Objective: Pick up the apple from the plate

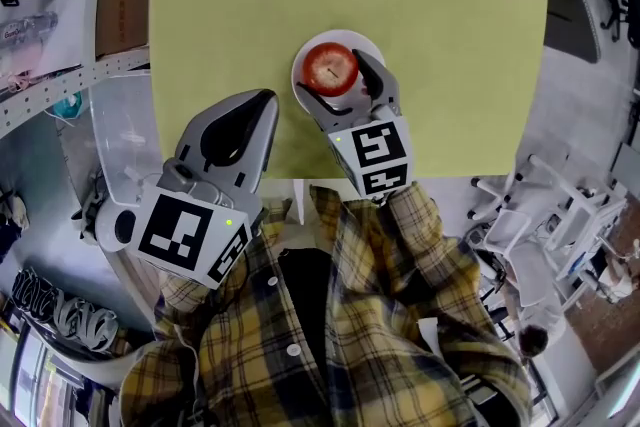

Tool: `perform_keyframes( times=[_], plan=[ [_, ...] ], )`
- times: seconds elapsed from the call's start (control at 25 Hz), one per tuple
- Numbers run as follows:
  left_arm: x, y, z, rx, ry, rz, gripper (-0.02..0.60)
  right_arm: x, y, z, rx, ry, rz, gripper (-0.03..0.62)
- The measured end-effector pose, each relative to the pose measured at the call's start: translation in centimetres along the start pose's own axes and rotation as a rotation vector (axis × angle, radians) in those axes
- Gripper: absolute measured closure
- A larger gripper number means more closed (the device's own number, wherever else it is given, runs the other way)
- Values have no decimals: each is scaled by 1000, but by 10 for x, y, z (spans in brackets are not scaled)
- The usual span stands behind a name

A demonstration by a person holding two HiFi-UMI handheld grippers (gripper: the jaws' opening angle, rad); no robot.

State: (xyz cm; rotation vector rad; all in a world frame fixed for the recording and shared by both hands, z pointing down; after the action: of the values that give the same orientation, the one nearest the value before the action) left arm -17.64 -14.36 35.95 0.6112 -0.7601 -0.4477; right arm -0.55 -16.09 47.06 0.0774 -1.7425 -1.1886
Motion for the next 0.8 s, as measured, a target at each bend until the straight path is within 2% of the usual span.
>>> perform_keyframes(
  times=[0.8],
  plan=[
    [-3, -14, -15, 30, 23, -39, 577, -21, -12, -9, 31, 16, -10, 207]
  ],
)
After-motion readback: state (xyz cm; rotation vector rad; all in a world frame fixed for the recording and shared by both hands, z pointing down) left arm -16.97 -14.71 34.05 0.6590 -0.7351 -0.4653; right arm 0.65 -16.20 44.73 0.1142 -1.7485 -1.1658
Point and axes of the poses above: the fingertips, and each gripper's own axes: x forward along the fingers, z to its left, y out of its underside, the point moved 9 cm from there along -x, backward along the fingers, and after that the axes turned 10 degrees about -x, right-handed, at the moved point
